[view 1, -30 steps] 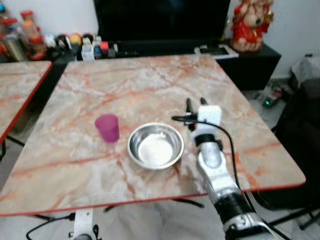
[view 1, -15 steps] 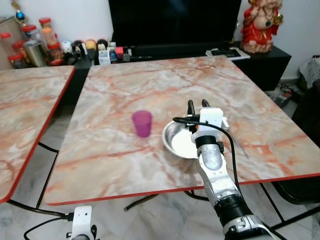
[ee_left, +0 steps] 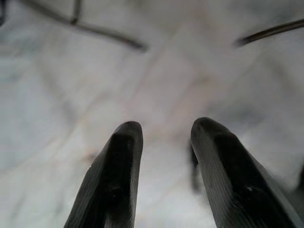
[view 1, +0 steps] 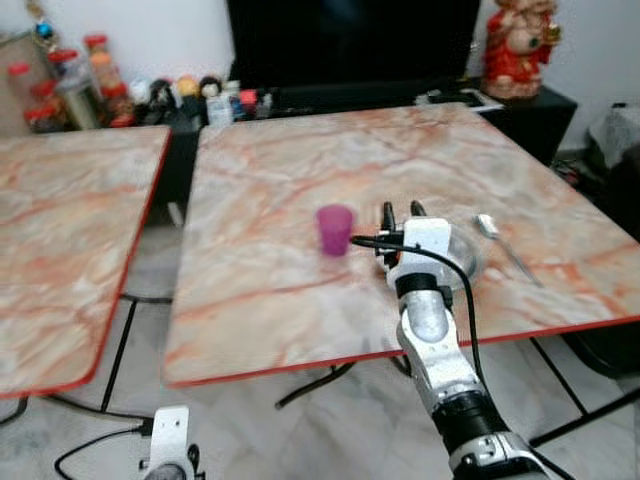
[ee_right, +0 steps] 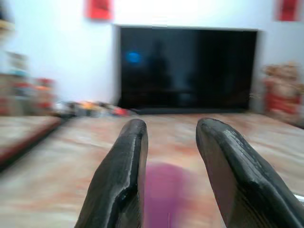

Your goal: Setting the table

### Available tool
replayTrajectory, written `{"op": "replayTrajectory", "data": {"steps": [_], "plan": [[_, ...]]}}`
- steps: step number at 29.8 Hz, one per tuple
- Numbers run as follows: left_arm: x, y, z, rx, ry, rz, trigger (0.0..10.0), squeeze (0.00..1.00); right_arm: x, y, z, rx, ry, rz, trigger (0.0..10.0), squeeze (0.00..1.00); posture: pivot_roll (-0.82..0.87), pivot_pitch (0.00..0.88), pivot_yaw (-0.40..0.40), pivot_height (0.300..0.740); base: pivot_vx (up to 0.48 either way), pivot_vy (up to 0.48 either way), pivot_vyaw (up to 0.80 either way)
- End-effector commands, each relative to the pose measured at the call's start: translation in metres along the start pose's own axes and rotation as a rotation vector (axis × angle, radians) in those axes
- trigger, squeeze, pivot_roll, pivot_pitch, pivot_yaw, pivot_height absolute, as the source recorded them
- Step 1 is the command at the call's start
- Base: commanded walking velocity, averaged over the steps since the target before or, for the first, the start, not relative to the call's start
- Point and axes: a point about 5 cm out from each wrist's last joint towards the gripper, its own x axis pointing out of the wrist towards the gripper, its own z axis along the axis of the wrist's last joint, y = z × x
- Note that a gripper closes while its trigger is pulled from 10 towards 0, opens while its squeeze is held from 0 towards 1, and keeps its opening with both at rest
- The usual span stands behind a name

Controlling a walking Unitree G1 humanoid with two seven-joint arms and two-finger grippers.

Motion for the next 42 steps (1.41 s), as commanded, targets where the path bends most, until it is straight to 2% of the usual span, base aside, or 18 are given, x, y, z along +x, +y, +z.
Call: {"op": "replayTrajectory", "data": {"steps": [1,42], "plan": [[0.001,-0.007,0.006,-0.008,-0.01,-0.01,10.0,0.0,0.003,-0.011,0.003,-0.012,-0.015,-0.026,10.0,0.0,-0.02,0.0,0.012,0.74,0.0,0.382,0.0],[0.0,-0.007,-0.001,0.01,0.004,-0.016,10.0,0.0,-0.006,-0.008,-0.01,-0.013,0.041,0.009,10.0,0.0,-0.01,0.0,0.006,0.74,0.0,0.386,0.0]]}}
